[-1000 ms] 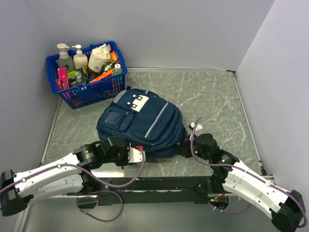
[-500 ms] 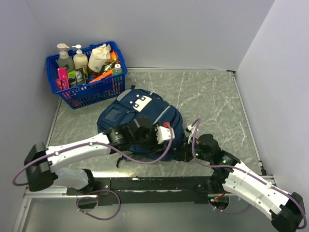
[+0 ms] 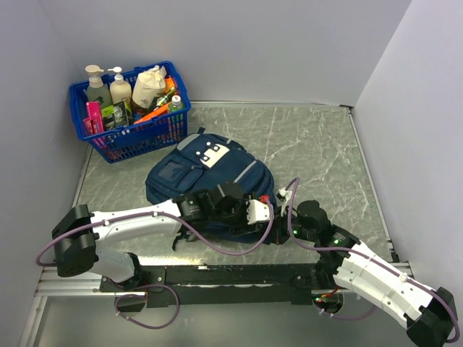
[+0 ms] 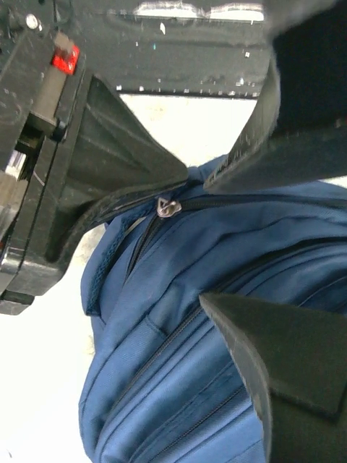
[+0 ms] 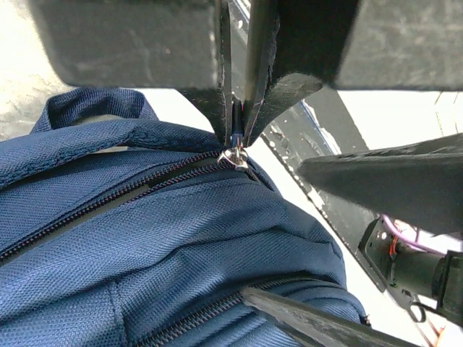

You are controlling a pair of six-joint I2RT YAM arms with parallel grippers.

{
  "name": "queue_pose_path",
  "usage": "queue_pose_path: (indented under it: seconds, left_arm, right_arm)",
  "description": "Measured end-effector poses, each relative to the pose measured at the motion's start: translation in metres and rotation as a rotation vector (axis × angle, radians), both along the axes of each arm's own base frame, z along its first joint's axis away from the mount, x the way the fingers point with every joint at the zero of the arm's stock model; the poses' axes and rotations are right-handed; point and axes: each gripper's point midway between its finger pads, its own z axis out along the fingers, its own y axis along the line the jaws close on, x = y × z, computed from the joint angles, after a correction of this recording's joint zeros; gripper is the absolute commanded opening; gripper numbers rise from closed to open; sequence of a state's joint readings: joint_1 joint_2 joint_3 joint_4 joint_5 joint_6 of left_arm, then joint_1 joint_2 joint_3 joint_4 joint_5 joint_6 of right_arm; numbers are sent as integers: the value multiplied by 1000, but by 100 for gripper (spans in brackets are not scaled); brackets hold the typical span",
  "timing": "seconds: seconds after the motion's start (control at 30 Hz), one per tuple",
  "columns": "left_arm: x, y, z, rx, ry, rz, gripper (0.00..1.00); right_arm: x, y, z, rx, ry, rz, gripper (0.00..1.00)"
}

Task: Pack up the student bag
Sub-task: Zip the student bag at the center of the board.

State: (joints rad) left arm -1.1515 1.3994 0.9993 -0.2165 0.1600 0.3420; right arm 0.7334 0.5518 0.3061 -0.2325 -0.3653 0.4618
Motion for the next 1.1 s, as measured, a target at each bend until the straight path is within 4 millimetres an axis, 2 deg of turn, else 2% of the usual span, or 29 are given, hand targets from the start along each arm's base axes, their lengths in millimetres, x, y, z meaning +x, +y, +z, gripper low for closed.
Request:
queue_pose_path:
  seconds: [0.23, 0.33, 0.37, 0.43, 0.47, 0.8, 1.1]
  left_arm:
    - [5, -3, -9, -3, -31, 8, 47]
    - [5, -1, -14, -1, -30, 10, 32]
    - [4, -1, -16, 0, -29, 9, 21]
    - [3, 0, -18, 3, -23, 6, 11]
    - [2, 0, -20, 5, -20, 3, 1]
    - [-7, 5, -20, 8, -27, -62, 1]
    - [-17, 21, -28, 43, -64, -138, 1]
  right_arm:
    - [-2, -1, 1, 0, -5, 7, 0]
    - [-3, -1, 0, -2, -1, 9, 0]
    - [-3, -1, 0, -1, 0, 10, 0]
    - [-4, -2, 0, -1, 0, 11, 0]
    - [-3, -2, 0, -2, -1, 9, 0]
    - [-4, -2, 1, 6, 12, -1, 0]
    - [3, -11, -6, -38, 61, -55, 0]
